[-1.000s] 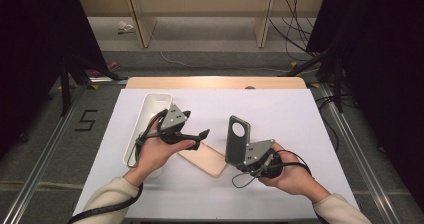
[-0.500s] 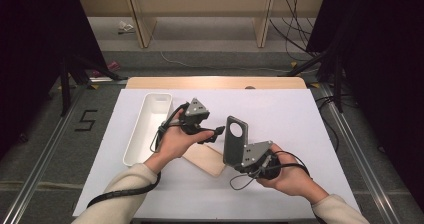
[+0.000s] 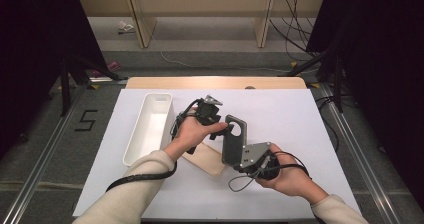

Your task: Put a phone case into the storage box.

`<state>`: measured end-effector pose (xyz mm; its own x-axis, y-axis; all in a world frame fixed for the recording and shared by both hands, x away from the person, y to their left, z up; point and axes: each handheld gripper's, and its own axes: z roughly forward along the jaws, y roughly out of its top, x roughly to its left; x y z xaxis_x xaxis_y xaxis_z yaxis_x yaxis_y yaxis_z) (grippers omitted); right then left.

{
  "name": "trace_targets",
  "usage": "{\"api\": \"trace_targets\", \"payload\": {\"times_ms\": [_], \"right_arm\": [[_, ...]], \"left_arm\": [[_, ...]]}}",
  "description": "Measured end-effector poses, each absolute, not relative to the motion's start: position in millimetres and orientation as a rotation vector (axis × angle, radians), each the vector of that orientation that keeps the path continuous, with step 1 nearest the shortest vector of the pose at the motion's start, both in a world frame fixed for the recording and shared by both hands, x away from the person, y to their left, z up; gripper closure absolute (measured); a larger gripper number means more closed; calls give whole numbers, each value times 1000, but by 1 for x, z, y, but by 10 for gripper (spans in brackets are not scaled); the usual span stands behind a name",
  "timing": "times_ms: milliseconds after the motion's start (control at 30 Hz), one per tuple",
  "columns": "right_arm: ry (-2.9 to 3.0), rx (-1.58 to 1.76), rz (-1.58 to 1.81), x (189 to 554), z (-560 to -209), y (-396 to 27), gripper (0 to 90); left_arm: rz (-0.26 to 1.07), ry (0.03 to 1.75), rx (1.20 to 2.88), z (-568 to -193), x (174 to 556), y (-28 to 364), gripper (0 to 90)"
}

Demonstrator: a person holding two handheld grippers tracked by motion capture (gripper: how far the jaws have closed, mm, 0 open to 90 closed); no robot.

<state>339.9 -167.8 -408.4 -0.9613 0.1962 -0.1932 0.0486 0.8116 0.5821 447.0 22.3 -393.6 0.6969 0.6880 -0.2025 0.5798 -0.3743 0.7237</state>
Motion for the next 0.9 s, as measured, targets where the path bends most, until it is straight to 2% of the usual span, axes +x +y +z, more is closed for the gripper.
{"api": "trace_targets", "payload": {"times_ms": [300, 467, 633, 833, 900], "right_arm": [[2743, 166, 868, 340, -408, -166, 887], [2736, 142, 865, 339, -408, -163, 887], [2752, 130, 833, 338, -412, -161, 887], [2760, 143, 795, 342, -419, -160, 883], [2745, 142, 792, 344, -420, -160, 874]], "left_arm": [[56, 1065, 2042, -399, 455, 23, 525], [13, 1104, 2021, -401, 457, 24, 639], [-39, 1130, 1954, -397, 455, 23, 717], [-71, 1087, 1863, -383, 444, 17, 807], [-37, 1047, 1865, -379, 440, 14, 816]]}}
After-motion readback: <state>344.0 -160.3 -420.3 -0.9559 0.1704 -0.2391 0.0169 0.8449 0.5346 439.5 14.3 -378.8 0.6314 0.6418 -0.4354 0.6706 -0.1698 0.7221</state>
